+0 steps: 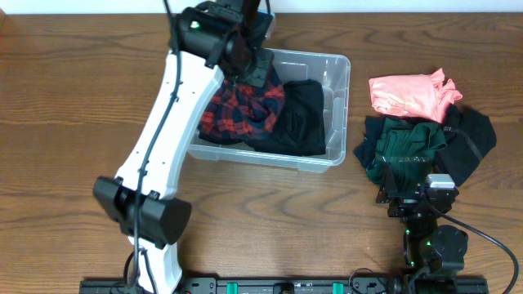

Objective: Pack container
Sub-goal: 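Lower the plaid shirt into the bin and press it down with the left gripper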

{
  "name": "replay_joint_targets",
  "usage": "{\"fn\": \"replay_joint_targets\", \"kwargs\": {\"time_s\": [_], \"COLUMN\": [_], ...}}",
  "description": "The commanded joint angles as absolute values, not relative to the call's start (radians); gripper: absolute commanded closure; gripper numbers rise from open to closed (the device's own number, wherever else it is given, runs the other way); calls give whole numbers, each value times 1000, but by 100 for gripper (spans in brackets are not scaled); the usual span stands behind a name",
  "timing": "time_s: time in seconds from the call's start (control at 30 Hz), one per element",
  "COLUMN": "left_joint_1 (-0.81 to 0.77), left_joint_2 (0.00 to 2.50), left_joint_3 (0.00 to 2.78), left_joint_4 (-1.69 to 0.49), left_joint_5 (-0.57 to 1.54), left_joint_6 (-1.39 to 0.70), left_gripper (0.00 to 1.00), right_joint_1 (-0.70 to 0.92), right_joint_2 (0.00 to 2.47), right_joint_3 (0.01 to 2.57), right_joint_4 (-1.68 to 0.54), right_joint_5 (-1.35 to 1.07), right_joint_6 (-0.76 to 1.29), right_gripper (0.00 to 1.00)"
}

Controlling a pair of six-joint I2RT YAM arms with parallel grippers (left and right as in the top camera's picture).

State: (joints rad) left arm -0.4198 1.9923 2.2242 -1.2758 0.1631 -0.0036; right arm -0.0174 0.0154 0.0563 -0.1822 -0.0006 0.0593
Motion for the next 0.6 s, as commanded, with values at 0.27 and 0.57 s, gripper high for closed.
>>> {"fn": "replay_joint_targets", "kwargs": {"time_s": [0.27,0.57], "left_joint_1": [-486,-527], "left_joint_2": [2123,2193], "left_joint_3": [2244,2243], "left_joint_4": [-1204,-1160], "left_joint_5": [202,202], "left_joint_6": [-12,-12], "left_gripper": [94,94], "right_joint_1": [-25,-25], "right_joint_2": [12,12], "right_joint_3": [53,53], "right_joint_4": [-183,-183], "right_joint_5": [7,7], "right_joint_6": [62,62], "right_gripper": [1,1]}}
